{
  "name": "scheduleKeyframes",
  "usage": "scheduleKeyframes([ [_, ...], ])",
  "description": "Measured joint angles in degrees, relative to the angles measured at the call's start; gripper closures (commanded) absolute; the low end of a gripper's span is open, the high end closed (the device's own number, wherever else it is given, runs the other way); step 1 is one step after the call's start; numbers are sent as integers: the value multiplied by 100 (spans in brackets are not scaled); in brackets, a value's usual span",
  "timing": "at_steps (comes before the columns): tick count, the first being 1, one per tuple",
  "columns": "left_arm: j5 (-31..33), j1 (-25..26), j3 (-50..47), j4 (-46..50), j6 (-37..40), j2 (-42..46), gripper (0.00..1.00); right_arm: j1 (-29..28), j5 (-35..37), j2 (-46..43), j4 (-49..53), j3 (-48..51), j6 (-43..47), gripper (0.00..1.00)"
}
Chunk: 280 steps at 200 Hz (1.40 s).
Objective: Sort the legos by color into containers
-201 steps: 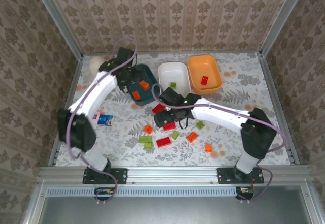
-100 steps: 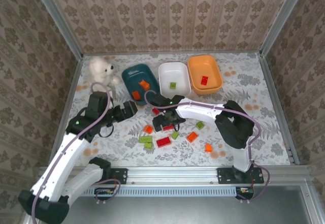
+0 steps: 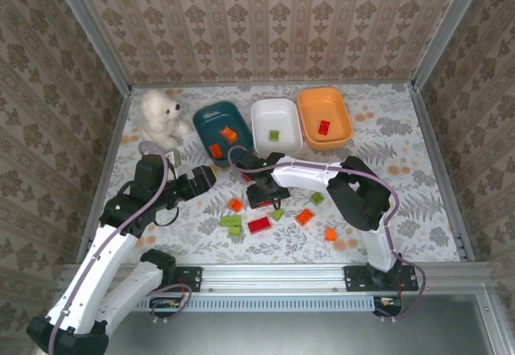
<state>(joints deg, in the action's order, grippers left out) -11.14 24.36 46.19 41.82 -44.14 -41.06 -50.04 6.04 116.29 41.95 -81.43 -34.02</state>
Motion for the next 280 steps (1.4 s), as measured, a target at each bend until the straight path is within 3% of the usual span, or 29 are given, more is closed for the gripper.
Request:
scheduleKeyframes([
  [38,-70,46,-7,-131,0,-61,1,4,109,-114,68,-4,-70,41],
  [65,-107,166,-7,-278,11,-177,1,170,240,-754,234,-7,-79,43],
  [95,-138,595,0,-621,63,-619,1,1003,289,-1773,337,-234,-66,44],
  [121,-153,839,9,-931,90,-1069,1,1869,372,-2022,291,-560,22,44],
  [180,-131,1425,872,-1504,365,-2164,0,3709,-107,-461,623,-1912,1047,44],
  [226,-55,1547,1246,-1705,437,-2319,0,3853,-199,621,1021,-2496,1414,45],
  [280,90,1574,1263,-1731,435,-2315,0,3853,-315,1023,1351,-2868,1609,43],
])
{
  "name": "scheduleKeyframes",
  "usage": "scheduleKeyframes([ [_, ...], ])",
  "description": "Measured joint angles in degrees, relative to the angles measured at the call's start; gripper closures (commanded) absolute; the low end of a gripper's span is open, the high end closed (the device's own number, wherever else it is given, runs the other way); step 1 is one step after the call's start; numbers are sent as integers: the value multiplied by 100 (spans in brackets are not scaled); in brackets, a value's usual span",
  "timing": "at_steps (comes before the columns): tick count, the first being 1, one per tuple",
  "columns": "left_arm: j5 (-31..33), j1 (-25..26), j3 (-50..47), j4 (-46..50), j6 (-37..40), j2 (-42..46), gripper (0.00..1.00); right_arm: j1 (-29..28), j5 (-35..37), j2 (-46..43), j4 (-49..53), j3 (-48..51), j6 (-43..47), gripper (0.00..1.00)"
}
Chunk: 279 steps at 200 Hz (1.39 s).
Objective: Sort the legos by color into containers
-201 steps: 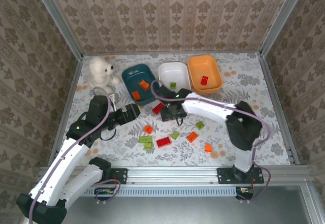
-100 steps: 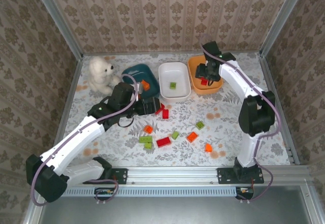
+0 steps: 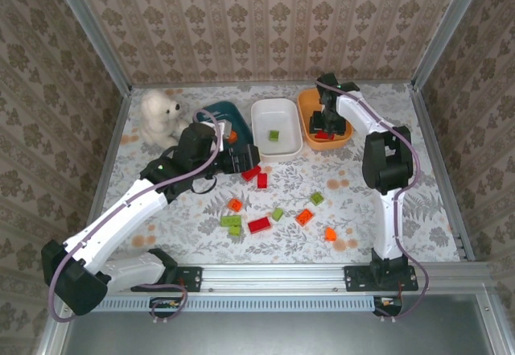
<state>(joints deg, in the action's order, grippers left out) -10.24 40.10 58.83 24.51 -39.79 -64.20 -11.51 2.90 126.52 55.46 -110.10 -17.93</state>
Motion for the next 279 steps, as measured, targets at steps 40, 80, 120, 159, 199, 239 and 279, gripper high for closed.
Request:
scheduleKeyframes([
  [40,61,2,-2,15,0,20,0,24,-37,142,81,-70,7,35],
  [80,127,2,-2,42,0,22,0,85,-42,332,245,-302,131,22],
  [120,149,2,-2,262,0,22,0,98,-39,273,328,-647,146,22],
  [159,315,0,-85,881,-146,87,3,59,-9,-442,227,-551,90,26],
  [199,289,-44,-868,1495,-599,326,7,-608,74,-2855,-1093,1425,13,23],
  [239,149,72,-1440,1799,-837,-22,0,-1814,-396,-5108,-2861,4210,-356,15],
  [279,315,492,-1425,1886,-979,-953,0,-2406,-988,-6041,-3816,5971,-876,7],
])
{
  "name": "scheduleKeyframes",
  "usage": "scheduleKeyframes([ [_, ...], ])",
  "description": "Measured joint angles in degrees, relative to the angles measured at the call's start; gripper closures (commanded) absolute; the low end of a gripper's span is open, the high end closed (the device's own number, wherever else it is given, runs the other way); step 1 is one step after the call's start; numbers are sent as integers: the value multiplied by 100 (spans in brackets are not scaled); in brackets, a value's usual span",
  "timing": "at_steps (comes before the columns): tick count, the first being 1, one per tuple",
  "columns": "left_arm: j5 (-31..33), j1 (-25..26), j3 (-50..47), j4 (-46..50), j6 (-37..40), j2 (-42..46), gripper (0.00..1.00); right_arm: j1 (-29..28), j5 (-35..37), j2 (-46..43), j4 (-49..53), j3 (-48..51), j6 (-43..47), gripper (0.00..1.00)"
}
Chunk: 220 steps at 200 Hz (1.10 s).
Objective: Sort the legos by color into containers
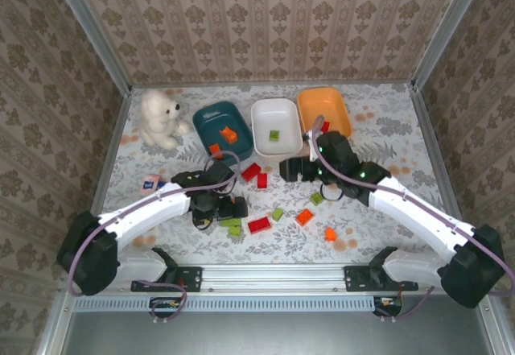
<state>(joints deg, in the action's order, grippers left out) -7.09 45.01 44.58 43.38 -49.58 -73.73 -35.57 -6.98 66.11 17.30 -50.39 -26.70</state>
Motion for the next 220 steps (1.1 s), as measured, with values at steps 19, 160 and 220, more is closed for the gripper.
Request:
scheduleKeyframes([
  [19,151,157,90,63,-162,-382,0,-166,-343,-474,-249,439,-184,6],
  [160,852,557,684,83,-654,-1657,23,-170,-811,-1051,-518,516,-422,6],
  [220,715,533,518,-127,-640,-1777,38,-170,-811,-881,-511,514,-420,7],
])
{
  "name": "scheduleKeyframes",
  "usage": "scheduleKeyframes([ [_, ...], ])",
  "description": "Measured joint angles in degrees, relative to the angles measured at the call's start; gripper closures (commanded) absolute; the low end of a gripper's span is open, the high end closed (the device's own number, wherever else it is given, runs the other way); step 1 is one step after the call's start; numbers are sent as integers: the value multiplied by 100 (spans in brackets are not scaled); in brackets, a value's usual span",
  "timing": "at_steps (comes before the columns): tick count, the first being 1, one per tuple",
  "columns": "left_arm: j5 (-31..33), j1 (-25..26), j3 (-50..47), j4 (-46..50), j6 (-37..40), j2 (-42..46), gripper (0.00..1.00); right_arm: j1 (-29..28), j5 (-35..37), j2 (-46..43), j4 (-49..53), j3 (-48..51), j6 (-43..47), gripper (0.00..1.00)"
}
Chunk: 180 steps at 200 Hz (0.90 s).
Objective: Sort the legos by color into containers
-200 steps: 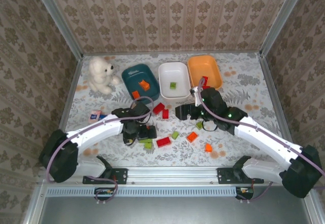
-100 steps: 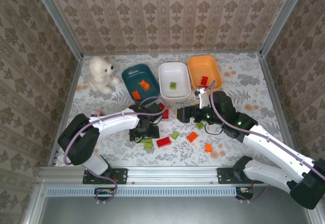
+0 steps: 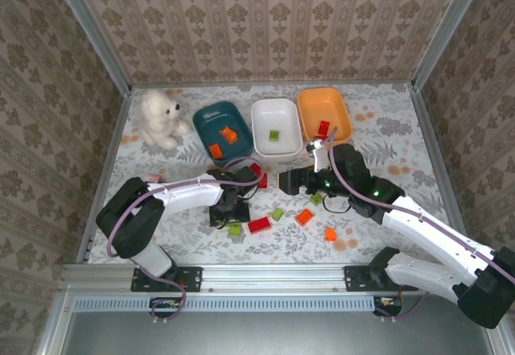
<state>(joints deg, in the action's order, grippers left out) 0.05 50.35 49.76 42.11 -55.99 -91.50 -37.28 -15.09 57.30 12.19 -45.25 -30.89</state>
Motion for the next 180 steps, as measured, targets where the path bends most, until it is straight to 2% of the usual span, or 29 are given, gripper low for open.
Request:
scheduleKeyframes([
  [52,9,-17,33,61,31,33,44,0,-28,57,15,-28,-2,7],
  [82,149,-13,385,575,96,138,44,2,-20,-37,258,-295,4,7],
  [109,269,-28,1388,1071,289,363,44,57,28,-304,470,-732,26,7],
  [136,328,-229,2647,1279,645,205,44,168,214,-535,584,-1113,24,8],
  [155,339,-455,3587,1327,946,-332,45,232,391,-592,638,-1244,24,8],
  [180,339,-678,4944,1360,1342,-1523,45,299,605,-592,778,-1287,24,8],
])
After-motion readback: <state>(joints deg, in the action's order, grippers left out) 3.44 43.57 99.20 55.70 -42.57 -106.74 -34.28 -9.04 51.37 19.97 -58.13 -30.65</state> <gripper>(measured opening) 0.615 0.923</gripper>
